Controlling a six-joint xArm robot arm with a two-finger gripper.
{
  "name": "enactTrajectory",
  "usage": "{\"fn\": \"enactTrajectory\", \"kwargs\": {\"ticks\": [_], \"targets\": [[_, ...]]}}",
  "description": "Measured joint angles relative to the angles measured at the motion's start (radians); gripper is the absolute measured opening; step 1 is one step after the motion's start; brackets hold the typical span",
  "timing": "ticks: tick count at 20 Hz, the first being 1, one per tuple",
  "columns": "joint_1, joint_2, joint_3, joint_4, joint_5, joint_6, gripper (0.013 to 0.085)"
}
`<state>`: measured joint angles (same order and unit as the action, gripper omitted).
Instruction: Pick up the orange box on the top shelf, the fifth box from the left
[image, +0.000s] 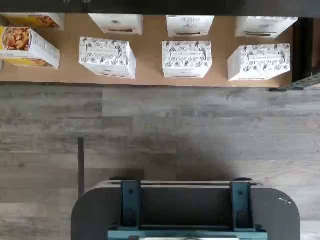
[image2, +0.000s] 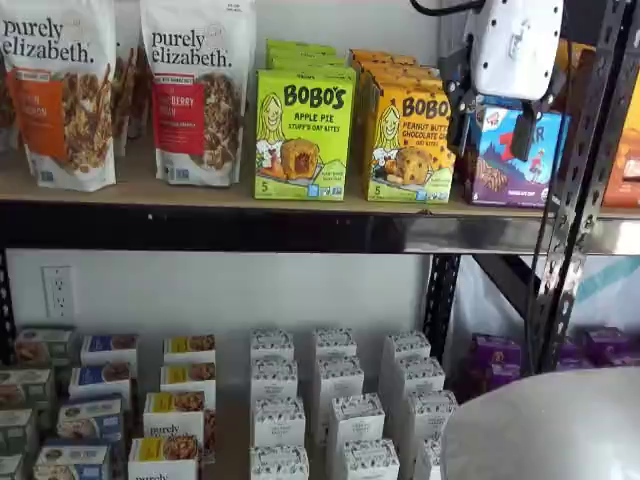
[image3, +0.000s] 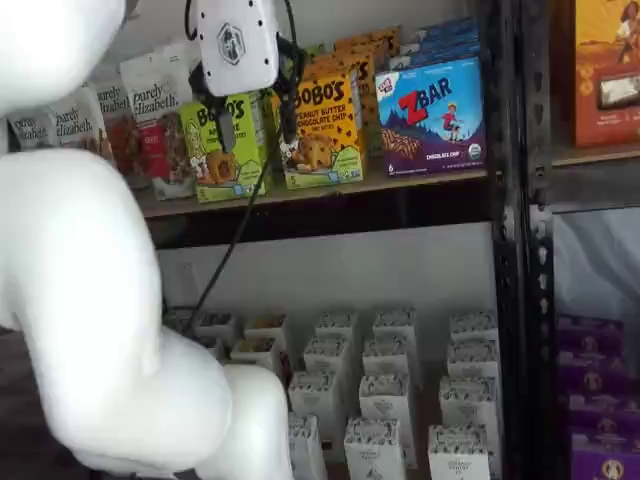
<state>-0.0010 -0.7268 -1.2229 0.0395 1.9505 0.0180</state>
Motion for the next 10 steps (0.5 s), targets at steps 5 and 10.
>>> {"fn": "enactTrajectory", "kwargs": {"ticks": [5, 10], "targets": [[-0.010, 0.007, -0.008, 0.014, 0.012, -0.004, 0.0850], [-0.010, 0.005, -0.006, 0.016, 0.001, -0.004, 0.0850]]}}
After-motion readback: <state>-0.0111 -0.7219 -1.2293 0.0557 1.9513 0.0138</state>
